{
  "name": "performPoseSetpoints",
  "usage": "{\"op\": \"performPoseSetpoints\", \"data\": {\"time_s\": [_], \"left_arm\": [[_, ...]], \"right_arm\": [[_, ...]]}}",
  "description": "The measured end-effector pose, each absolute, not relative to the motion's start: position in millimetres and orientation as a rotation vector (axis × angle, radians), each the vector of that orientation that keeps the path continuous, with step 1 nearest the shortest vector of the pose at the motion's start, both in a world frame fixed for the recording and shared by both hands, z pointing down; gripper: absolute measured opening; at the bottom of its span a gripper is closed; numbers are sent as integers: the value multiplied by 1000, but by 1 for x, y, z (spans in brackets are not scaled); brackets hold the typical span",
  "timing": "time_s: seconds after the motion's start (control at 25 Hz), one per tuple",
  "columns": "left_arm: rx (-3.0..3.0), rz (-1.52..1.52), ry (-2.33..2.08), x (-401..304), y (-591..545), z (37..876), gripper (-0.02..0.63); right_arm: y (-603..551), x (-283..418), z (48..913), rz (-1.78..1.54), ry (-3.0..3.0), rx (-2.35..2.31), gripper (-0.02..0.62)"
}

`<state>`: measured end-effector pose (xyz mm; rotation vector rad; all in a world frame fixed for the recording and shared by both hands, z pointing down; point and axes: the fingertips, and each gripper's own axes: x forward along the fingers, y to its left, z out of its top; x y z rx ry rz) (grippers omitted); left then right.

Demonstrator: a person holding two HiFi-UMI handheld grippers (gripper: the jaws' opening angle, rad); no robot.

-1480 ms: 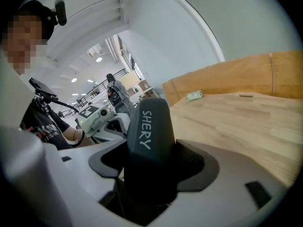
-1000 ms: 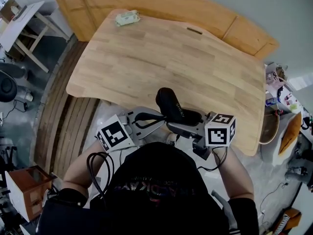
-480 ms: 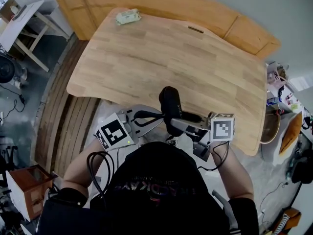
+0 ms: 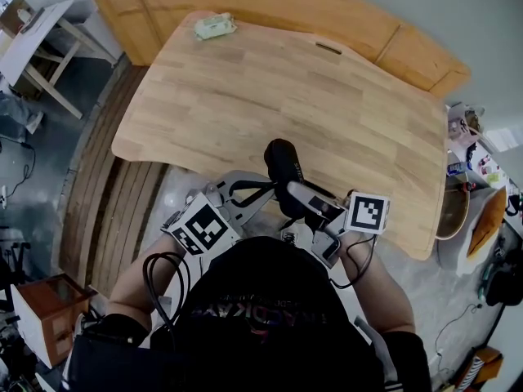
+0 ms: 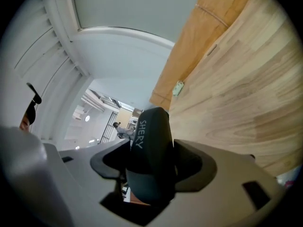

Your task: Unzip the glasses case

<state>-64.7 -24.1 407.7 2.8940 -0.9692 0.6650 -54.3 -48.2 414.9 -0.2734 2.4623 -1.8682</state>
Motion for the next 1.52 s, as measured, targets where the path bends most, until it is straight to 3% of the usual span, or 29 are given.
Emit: {"op": "performPoseSetpoints", "data": {"time_s": [0.24,0.6,1.52], "left_arm": [[2835,919,-1088,-64,-31,421,8],[2734,982,-1053,-51,-27,444,8],[2721,1290,-1019,-35,-13,475,9]], "right_arm": [[-60,-37,445,-1797,2560,-664,298],[-83,-37,449,-1544,2715,-849,298],[-107,-58,457,-1725,2436,-897,293]]}}
